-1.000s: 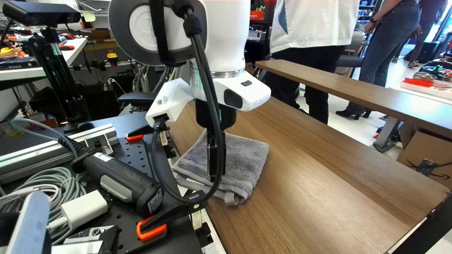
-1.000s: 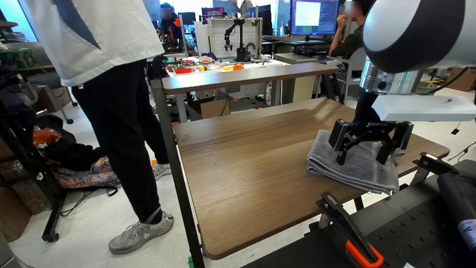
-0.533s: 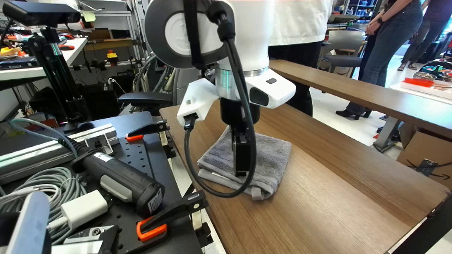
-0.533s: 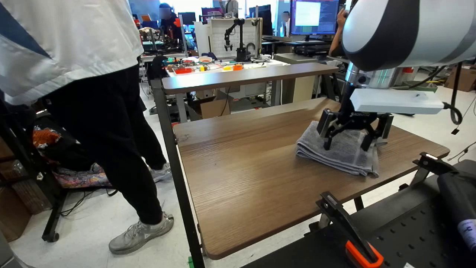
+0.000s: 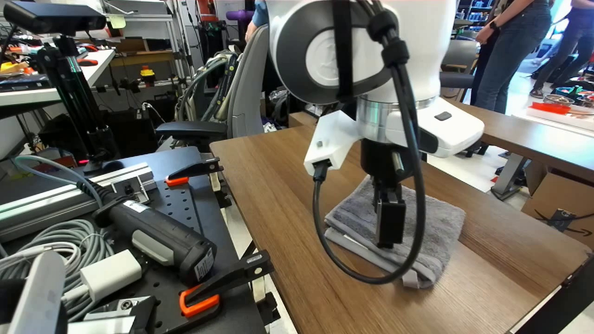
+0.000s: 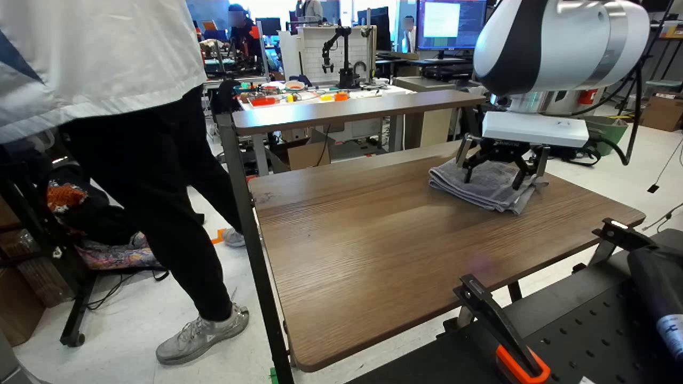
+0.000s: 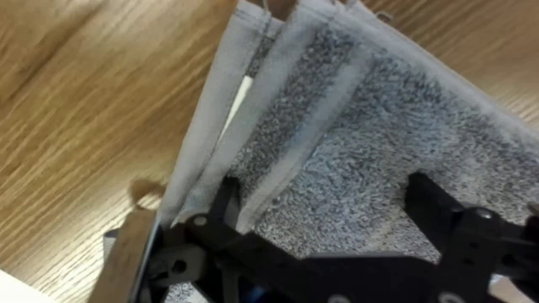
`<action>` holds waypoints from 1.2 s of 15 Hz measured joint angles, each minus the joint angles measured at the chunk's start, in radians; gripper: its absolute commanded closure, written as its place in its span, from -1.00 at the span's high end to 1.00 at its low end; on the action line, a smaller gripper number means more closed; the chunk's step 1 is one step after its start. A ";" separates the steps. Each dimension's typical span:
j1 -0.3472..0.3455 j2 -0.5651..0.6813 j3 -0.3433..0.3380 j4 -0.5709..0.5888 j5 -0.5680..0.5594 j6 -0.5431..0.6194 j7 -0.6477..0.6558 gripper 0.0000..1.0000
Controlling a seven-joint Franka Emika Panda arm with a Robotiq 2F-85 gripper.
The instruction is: Push the towel backwards.
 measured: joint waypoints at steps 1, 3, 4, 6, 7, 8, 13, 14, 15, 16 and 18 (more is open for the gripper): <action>-0.001 0.017 -0.015 0.032 0.001 -0.013 0.016 1.00; -0.001 0.047 -0.039 0.087 0.001 -0.035 0.044 1.00; -0.002 0.059 -0.047 0.109 0.001 -0.047 0.057 1.00; -0.002 0.076 -0.056 0.143 0.001 -0.068 0.076 1.00; -0.002 0.082 -0.059 0.156 0.001 -0.079 0.087 1.00; -0.002 0.084 -0.060 0.167 0.001 -0.096 0.097 1.00; 0.002 0.058 -0.053 0.212 0.001 -0.187 0.116 1.00; 0.005 0.035 -0.048 0.212 0.001 -0.199 0.117 1.00; 0.009 0.004 -0.042 0.209 0.001 -0.212 0.117 1.00; 0.013 -0.032 -0.033 0.204 0.001 -0.224 0.117 1.00; 0.018 -0.114 -0.014 0.181 -0.001 -0.273 0.111 1.00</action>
